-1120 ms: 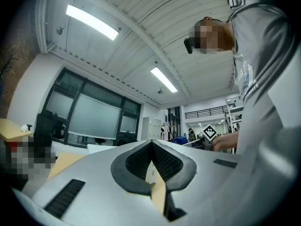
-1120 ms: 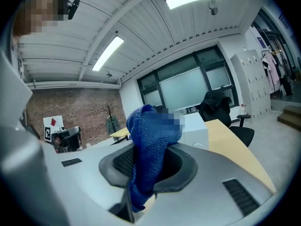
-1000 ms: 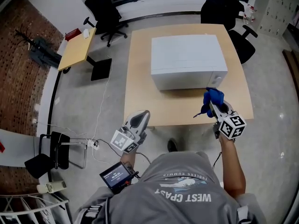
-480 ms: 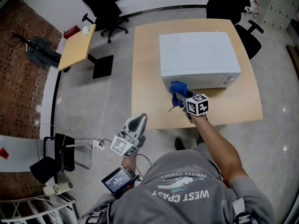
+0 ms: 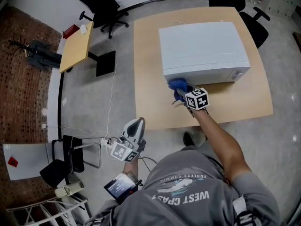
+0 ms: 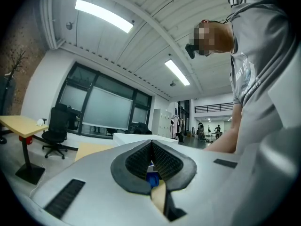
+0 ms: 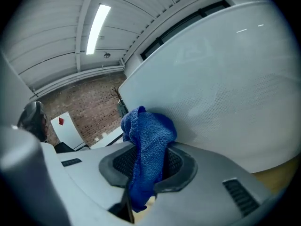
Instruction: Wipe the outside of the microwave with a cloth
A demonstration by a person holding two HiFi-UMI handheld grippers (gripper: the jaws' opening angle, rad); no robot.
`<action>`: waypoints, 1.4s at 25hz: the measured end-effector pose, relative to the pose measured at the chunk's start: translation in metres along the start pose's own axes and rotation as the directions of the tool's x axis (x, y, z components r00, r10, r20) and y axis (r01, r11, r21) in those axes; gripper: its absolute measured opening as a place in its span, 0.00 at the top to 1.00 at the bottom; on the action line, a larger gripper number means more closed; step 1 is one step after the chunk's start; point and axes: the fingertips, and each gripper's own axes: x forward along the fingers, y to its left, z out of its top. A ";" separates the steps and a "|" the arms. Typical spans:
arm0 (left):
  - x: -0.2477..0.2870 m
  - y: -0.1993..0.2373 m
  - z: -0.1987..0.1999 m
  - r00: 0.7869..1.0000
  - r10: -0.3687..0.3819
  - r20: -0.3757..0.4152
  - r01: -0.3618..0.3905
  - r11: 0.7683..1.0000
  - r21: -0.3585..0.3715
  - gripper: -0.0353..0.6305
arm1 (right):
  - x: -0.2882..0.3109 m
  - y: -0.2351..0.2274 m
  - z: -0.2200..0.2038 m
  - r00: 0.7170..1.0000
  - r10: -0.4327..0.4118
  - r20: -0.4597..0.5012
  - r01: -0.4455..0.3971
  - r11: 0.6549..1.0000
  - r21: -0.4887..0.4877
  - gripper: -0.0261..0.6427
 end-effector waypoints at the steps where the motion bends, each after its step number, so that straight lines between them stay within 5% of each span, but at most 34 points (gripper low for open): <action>1: 0.002 0.000 -0.001 1.000 -0.004 -0.004 0.004 1.000 0.000 0.91 | -0.007 -0.008 0.002 1.000 -0.015 0.011 0.015 1.000 -0.006 0.82; 12: 0.041 -0.011 -0.004 0.995 -0.088 -0.045 0.088 0.996 0.005 0.91 | -0.111 -0.102 0.025 0.970 -0.205 0.130 0.201 0.979 0.040 0.82; 23: 0.089 -0.038 -0.015 0.983 -0.162 -0.086 0.163 0.986 0.015 0.91 | -0.214 -0.210 0.029 0.895 -0.394 0.209 0.370 0.917 0.147 0.82; 35: 0.116 -0.057 -0.021 0.976 -0.184 -0.114 0.187 0.982 0.014 0.91 | -0.252 -0.237 0.016 0.890 -0.410 0.199 0.393 0.911 0.124 0.82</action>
